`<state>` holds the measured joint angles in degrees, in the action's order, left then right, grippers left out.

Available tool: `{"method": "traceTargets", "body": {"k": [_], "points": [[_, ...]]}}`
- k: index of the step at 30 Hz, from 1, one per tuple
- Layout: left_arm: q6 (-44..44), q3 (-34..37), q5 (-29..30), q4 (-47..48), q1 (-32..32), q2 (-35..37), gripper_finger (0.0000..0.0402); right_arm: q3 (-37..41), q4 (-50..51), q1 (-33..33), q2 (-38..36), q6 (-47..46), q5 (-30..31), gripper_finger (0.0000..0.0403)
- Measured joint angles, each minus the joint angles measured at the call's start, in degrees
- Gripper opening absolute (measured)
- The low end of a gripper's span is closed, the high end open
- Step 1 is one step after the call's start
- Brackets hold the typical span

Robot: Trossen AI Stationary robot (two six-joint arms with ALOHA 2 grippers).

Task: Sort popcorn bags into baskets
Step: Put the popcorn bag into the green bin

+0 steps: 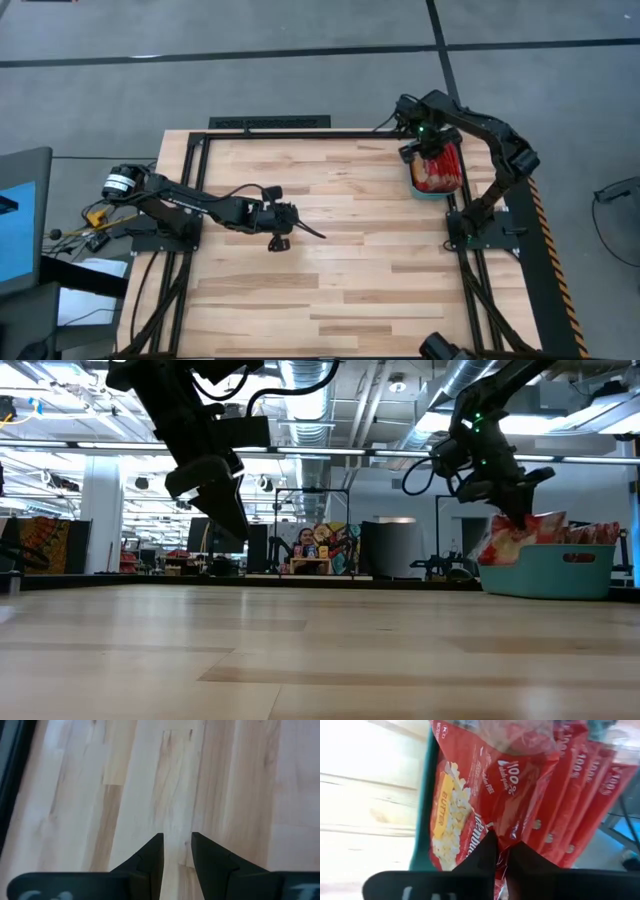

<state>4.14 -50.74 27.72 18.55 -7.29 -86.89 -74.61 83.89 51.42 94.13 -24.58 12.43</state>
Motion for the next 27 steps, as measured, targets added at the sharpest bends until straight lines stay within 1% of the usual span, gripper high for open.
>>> {"method": "traceTargets", "body": {"k": [3, 6, 11, 15, 21, 27], "points": [[0.51, 0.0, -1.39, 0.07, 0.0, 0.0, 0.0093, 0.0, -0.77, 0.0, 0.0, -0.09, -1.71, 0.0038], [1.0, 0.0, -1.63, 0.2, 0.0, 0.0, 0.0093, 0.0, -0.04, -0.02, 0.0, -0.84, -1.91, 0.0035], [1.01, 0.0, -1.63, 0.46, 0.0, 0.0, 0.0093, 0.0, 3.9, 0.0, -0.04, -2.2, -1.95, 0.0022], [1.01, 0.0, -1.57, 0.44, 0.0, 0.0, 0.0093, 0.0, 3.22, -0.33, 0.04, -2.46, -2.03, 0.0028], [1.51, 0.0, -1.59, 0.46, 0.0, 0.0, 0.0093, -0.04, 0.94, -1.84, 4.09, -3.01, -1.58, 0.0037], [2.59, 0.0, -1.58, 2.1, -0.47, 0.0, 0.0093, -0.02, -1.67, -3.57, 7.1, -0.33, -1.29, 0.004]]}}
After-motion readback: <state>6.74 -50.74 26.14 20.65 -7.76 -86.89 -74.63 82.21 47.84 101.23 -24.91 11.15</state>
